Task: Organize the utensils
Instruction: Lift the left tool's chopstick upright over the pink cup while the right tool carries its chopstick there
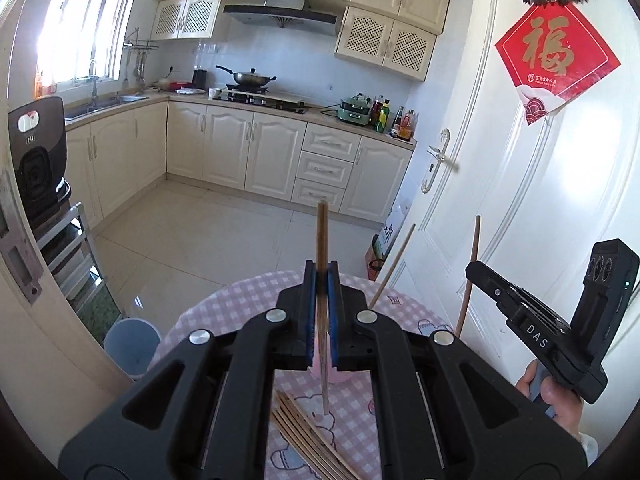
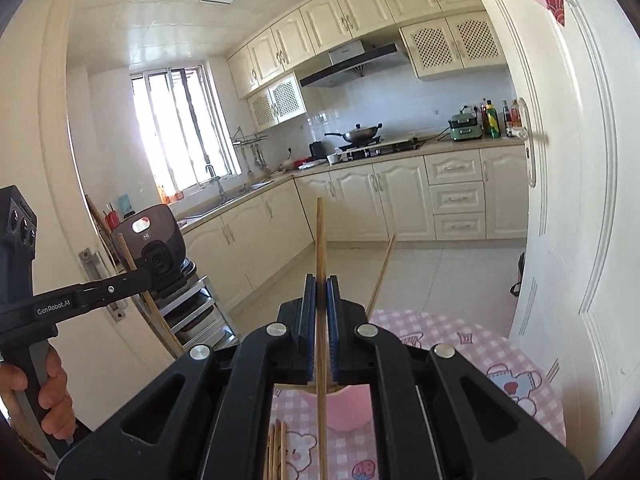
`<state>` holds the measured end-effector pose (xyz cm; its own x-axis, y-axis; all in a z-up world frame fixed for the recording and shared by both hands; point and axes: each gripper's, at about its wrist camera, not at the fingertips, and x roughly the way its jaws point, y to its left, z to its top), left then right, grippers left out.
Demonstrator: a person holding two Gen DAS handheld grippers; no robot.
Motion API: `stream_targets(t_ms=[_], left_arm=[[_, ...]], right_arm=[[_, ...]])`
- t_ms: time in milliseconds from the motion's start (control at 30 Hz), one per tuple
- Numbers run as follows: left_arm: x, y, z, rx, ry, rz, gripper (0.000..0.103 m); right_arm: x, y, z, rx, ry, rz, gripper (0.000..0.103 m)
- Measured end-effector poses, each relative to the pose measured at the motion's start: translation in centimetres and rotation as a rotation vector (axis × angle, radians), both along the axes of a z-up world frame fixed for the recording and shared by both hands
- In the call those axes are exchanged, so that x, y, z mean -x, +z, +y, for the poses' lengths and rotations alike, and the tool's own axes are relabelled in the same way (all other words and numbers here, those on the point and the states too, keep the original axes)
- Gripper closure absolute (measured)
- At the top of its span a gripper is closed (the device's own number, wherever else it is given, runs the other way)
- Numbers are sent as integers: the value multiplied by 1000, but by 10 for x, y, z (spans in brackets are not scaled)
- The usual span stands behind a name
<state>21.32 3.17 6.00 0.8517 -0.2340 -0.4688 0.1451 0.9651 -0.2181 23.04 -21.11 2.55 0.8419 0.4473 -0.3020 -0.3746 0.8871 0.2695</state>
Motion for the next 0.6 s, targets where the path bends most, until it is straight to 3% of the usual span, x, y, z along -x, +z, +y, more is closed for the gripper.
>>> stream_targets(t_ms=[333,600], left_arm=[[-17,44,-14,-38,-12,-154,98],[-38,36,-14,55,-75,-211,98]], right_arm=[[-31,18,14,6,-27,-116,99],[-47,16,28,-6,-27,-197,99]])
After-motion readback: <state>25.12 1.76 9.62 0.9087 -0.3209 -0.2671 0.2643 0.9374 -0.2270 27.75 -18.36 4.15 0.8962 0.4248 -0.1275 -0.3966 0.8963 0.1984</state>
